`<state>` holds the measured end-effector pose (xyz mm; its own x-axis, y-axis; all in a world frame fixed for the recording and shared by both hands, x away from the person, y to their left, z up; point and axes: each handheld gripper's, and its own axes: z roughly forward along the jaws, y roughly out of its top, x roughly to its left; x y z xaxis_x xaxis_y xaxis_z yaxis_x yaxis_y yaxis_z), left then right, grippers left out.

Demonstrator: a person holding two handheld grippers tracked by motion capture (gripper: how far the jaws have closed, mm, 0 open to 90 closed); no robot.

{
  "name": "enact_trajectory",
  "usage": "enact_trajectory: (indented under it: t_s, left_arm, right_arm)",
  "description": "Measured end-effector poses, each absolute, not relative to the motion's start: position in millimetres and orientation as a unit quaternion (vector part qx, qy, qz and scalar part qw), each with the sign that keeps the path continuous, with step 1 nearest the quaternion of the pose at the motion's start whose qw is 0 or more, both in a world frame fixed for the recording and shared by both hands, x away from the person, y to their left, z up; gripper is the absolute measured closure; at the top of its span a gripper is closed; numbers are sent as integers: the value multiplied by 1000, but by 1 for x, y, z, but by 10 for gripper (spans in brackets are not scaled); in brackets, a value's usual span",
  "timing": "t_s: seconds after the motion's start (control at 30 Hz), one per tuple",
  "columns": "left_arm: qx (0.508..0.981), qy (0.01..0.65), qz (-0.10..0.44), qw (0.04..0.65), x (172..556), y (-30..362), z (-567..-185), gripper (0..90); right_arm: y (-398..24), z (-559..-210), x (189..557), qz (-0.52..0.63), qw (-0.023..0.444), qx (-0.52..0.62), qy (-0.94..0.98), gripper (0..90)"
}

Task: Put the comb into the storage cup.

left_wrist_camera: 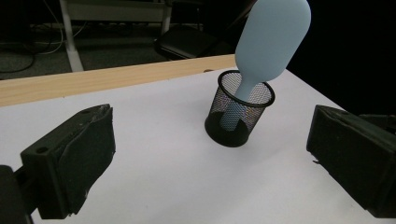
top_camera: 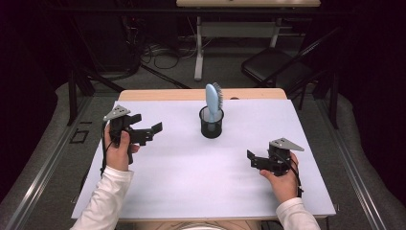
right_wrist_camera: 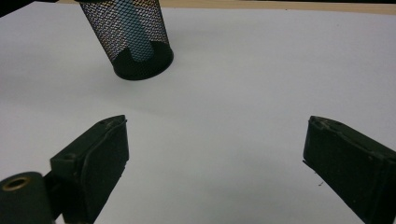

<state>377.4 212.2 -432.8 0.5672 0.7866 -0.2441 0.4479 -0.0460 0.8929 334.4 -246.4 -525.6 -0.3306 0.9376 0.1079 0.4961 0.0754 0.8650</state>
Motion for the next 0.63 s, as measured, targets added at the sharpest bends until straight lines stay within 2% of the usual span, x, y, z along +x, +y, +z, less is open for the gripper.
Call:
enact_trajectory:
  t_s: [0.63]
  left_arm:
    - [701,444,161,535,381,217,-433,13]
  right_arm:
    - [-253,-527,335,432,259,531,682,66]
